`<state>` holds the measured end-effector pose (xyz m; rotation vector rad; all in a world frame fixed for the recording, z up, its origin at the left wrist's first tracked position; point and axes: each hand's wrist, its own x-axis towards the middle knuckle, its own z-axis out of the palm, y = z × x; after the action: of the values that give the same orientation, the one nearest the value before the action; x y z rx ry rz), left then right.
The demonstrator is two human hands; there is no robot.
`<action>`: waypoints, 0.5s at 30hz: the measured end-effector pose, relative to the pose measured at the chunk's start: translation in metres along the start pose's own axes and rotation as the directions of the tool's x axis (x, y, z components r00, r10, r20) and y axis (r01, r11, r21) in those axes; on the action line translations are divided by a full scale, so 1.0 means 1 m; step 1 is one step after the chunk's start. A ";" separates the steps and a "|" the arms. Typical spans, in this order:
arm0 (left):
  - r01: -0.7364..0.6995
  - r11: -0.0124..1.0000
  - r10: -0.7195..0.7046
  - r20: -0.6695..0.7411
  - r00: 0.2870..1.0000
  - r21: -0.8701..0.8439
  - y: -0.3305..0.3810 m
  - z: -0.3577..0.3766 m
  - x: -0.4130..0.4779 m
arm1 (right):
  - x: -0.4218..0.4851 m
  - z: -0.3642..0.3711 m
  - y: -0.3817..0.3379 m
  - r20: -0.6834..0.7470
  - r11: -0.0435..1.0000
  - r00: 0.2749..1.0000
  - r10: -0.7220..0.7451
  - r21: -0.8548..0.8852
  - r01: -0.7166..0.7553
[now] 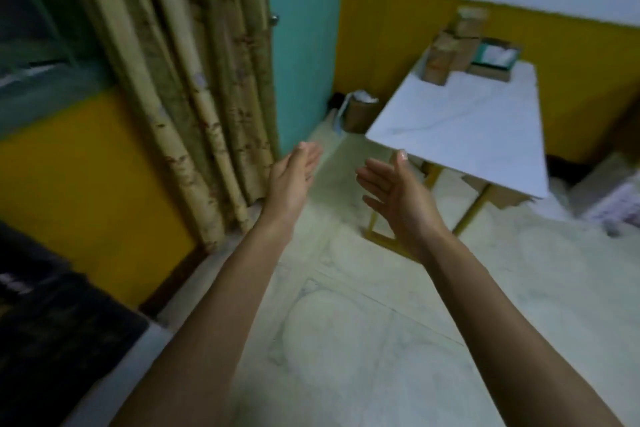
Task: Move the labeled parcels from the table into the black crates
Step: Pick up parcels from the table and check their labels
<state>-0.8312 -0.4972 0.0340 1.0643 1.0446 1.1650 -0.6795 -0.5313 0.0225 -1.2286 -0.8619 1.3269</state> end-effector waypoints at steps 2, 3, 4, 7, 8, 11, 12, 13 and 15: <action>0.022 1.000 -0.022 0.063 0.998 0.002 -0.012 0.057 0.001 | -0.010 -0.060 -0.011 -0.078 0.999 0.997 -0.025 0.037 0.027; 0.031 1.000 -0.031 0.090 0.995 0.007 -0.017 0.083 0.000 | -0.016 -0.087 -0.017 -0.113 0.998 0.993 -0.037 0.046 0.042; 0.036 0.999 -0.037 0.117 0.992 0.014 -0.022 0.106 -0.001 | -0.023 -0.112 -0.022 -0.151 0.997 0.987 -0.047 0.054 0.056; 0.028 0.997 -0.041 0.191 0.981 0.067 -0.034 0.168 -0.005 | -0.040 -0.179 -0.034 -0.267 0.991 0.960 -0.080 0.084 0.106; 0.022 0.996 -0.040 0.212 0.977 0.086 -0.038 0.186 -0.006 | -0.044 -0.198 -0.035 -0.296 0.988 0.951 -0.088 0.094 0.121; 0.008 0.992 -0.040 0.256 0.966 0.123 -0.049 0.235 -0.006 | -0.053 -0.248 -0.037 -0.359 0.981 0.929 -0.091 0.130 0.147; 0.014 0.992 -0.048 0.271 0.961 0.125 -0.053 0.250 -0.004 | -0.056 -0.263 -0.037 -0.379 0.977 0.921 -0.091 0.143 0.156; 0.025 0.992 -0.060 0.289 0.955 0.126 -0.058 0.265 -0.002 | -0.058 -0.278 -0.037 -0.403 0.974 0.911 -0.091 0.156 0.166; 0.048 0.990 -0.091 0.329 0.940 0.136 -0.070 0.295 0.005 | -0.061 -0.309 -0.037 -0.457 0.966 0.885 -0.091 0.175 0.190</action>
<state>-0.5294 -0.5238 0.0191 1.2645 0.8861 0.8318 -0.3789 -0.6318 0.0063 -1.2061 -0.4545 0.9362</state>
